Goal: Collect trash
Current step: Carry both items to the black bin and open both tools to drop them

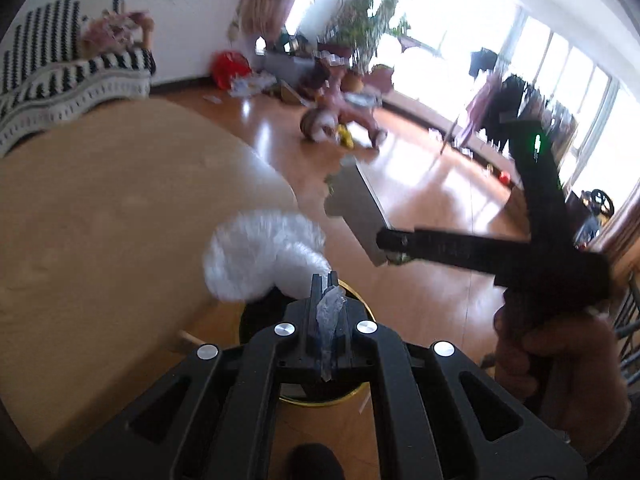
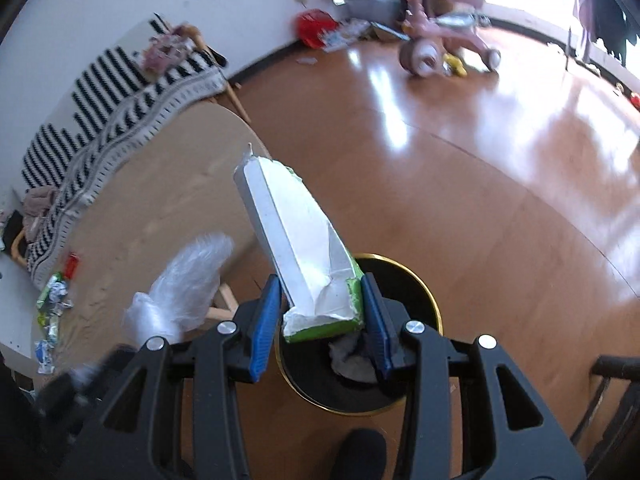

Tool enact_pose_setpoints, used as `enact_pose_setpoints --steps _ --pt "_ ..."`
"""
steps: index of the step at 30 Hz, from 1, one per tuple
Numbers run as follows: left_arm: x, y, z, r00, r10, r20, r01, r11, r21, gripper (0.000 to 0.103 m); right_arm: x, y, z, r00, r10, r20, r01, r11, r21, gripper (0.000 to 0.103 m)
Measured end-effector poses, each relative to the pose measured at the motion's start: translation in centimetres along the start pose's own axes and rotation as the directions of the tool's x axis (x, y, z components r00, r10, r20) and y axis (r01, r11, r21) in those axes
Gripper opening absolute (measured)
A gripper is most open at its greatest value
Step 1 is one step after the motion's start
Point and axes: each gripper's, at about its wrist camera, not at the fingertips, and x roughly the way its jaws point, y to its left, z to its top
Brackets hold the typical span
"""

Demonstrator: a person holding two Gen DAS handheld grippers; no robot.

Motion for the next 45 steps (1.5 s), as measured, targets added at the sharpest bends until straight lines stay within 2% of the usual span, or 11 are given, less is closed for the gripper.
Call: enact_pose_setpoints --steps 3,9,17,29,31,32,33,35,36,38,45 --pt "3.4 -0.5 -1.2 0.997 -0.012 -0.076 0.011 1.0 -0.015 0.002 1.7 -0.6 -0.4 0.997 -0.042 -0.065 0.043 0.999 0.007 0.041" --pt "6.7 -0.3 -2.7 0.988 -0.04 -0.148 0.031 0.998 -0.062 0.002 2.8 -1.9 -1.4 0.991 -0.062 -0.122 0.067 0.997 0.038 0.041" --pt "8.8 -1.3 -3.6 0.981 -0.059 -0.187 0.048 0.997 -0.065 0.002 3.4 -2.4 -1.2 0.988 -0.062 -0.142 0.069 0.997 0.045 0.041" --pt "10.2 -0.8 -3.0 0.977 -0.027 -0.212 0.013 0.998 -0.064 0.002 3.5 -2.6 -0.9 0.986 -0.055 -0.156 0.064 0.997 0.052 0.042" --pt "10.2 -1.0 -2.9 0.977 -0.016 -0.212 0.004 0.998 -0.057 0.003 3.6 -2.7 -0.9 0.987 -0.052 -0.153 0.06 0.997 0.052 0.048" --pt "10.3 -1.1 -2.8 0.977 -0.011 -0.214 0.0 0.999 -0.055 0.006 3.6 -2.7 -0.9 0.987 -0.053 -0.15 0.061 0.997 0.052 0.052" --pt "10.4 -1.1 -2.7 0.975 -0.008 -0.223 -0.004 0.999 -0.054 0.013 3.6 -2.8 -0.8 0.987 -0.056 -0.149 0.064 0.997 0.052 0.063" --pt "10.4 -1.0 -2.7 0.975 -0.01 -0.22 -0.003 0.998 -0.059 0.066 3.5 -2.7 -0.8 0.988 -0.057 -0.141 0.064 0.997 0.05 0.069" --pt "10.1 -1.0 -2.5 0.979 -0.008 -0.201 -0.005 0.998 -0.063 0.073 3.4 -2.5 -0.7 0.989 -0.059 -0.134 0.066 0.997 0.048 0.069" --pt "9.7 -0.9 -2.4 0.986 0.002 -0.167 -0.013 0.998 -0.063 0.076 3.2 -2.3 -0.7 0.991 -0.059 -0.123 0.065 0.997 0.047 0.069" --pt "7.5 0.4 -1.5 0.987 0.028 -0.157 -0.038 0.997 -0.063 0.082 2.1 -0.6 -0.2 0.996 -0.051 -0.066 0.054 0.998 0.038 0.071"
